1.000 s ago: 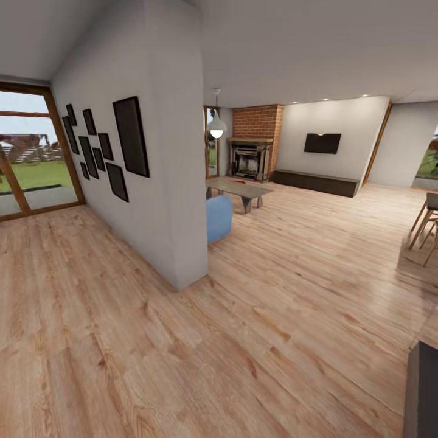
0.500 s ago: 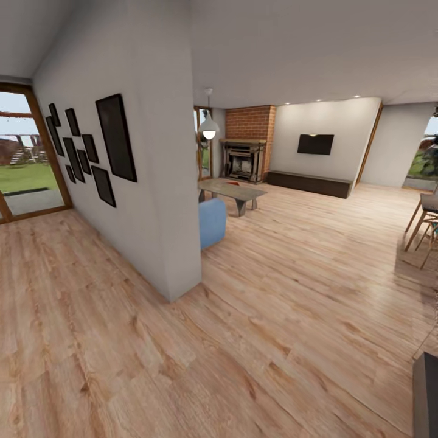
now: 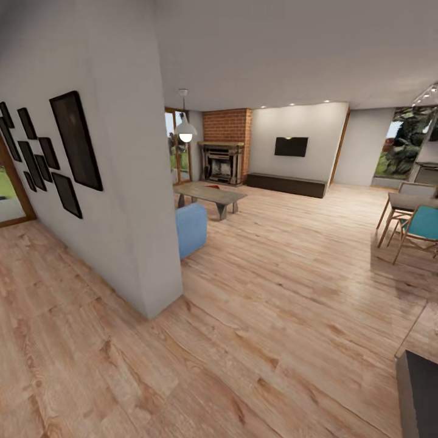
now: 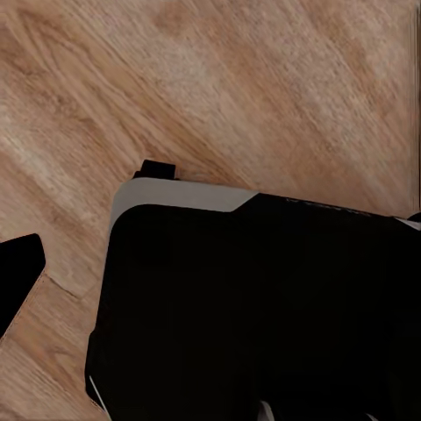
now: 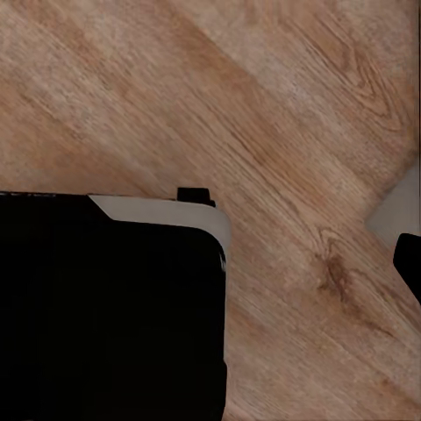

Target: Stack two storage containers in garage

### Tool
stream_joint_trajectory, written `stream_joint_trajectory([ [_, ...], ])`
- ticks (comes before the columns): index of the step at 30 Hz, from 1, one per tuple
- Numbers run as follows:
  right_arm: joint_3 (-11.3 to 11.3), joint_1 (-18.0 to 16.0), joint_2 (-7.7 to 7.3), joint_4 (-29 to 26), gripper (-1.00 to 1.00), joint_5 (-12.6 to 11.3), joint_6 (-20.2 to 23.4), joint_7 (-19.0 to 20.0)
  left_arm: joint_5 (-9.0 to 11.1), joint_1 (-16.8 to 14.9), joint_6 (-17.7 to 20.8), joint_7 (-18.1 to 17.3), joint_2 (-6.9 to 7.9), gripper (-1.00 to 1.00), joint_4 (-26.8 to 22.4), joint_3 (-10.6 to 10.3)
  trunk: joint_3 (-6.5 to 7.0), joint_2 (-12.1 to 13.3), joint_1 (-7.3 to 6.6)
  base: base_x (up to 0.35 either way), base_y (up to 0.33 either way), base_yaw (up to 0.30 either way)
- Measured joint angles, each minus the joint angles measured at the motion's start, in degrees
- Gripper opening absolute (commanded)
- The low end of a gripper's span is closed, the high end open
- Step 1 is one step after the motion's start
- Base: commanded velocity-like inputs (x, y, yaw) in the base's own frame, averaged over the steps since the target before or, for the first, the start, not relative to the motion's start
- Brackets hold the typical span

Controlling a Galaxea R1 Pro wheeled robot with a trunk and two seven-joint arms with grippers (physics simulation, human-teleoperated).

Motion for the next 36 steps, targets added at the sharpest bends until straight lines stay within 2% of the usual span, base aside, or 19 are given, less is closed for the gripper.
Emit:
stream_joint_trajectory([
  [13,0.0,0.0,-0.15,0.0,1.0,0.08,0.0,0.0,0.0,0.0,0.0,0.01,0.0,1.0,0.0,0.0,0.29,0.0,0.0,0.323,0.0,-0.123],
  [36,0.0,0.0,-0.08,0.0,1.0,0.09,0.0,0.0,0.0,0.0,0.0,0.01,0.0,1.0,0.0,0.0,0.29,0.0,0.0,0.323,0.0,-0.24],
])
